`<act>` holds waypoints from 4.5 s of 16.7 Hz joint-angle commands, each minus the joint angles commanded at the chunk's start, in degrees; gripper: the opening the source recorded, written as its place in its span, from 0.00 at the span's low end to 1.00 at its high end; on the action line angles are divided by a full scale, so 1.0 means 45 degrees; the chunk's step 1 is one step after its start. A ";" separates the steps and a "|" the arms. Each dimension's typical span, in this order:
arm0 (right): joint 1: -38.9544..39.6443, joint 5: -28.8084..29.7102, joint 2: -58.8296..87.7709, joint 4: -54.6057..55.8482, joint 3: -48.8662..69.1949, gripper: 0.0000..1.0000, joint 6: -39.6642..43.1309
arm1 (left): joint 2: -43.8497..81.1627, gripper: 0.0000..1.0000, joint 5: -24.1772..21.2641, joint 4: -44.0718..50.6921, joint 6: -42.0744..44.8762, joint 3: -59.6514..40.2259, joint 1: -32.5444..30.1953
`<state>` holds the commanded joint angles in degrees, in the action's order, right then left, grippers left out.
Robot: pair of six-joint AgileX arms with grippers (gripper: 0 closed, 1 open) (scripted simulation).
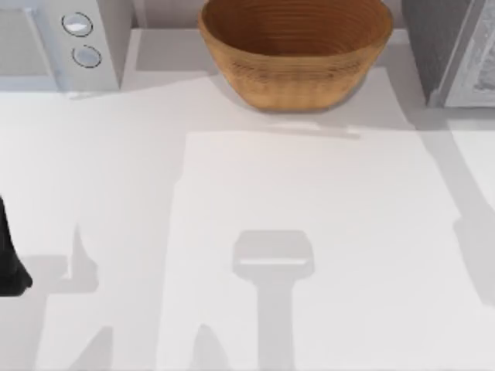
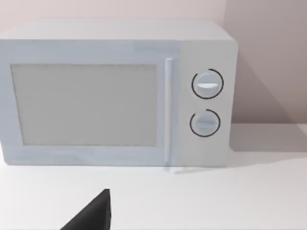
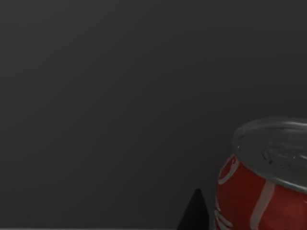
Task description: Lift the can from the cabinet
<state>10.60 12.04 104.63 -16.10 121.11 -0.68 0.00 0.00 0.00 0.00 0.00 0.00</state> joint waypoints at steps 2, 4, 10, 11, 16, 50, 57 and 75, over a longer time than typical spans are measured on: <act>0.0025 -0.0004 -0.0012 -0.0002 0.0003 0.00 -0.0016 | 0.0000 1.00 0.0000 0.0000 0.0000 0.0000 0.0000; 0.0107 0.0064 -0.0209 -0.0121 -0.0074 0.00 -0.0007 | 0.0000 1.00 0.0000 0.0000 0.0000 0.0000 0.0000; 0.1222 0.1150 -0.3314 -0.2029 -0.1269 0.00 0.0024 | 0.0000 1.00 0.0000 0.0000 0.0000 0.0000 0.0000; 0.1457 0.1377 -0.3983 -0.2426 -0.1512 0.00 0.0018 | 0.0000 1.00 0.0000 0.0000 0.0000 0.0000 0.0000; 0.2274 0.2149 -0.6085 -0.3780 -0.2314 0.00 -0.0003 | 0.0000 1.00 0.0000 0.0000 0.0000 0.0000 0.0000; -0.2149 -0.2403 -2.2438 0.3208 -2.5769 0.00 0.0144 | 0.0000 1.00 0.0000 0.0000 0.0000 0.0000 0.0000; -0.2356 -0.2676 -2.3251 0.3578 -2.6913 0.00 0.0150 | 0.0000 1.00 0.0000 0.0000 0.0000 0.0000 0.0000; -0.5125 -1.1287 -0.8249 1.2474 -2.0276 0.00 -0.0314 | 0.0000 1.00 0.0000 0.0000 0.0000 0.0000 0.0000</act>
<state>-12.46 -38.75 67.51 40.03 29.86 -2.09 0.00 0.00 0.00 0.00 0.00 0.00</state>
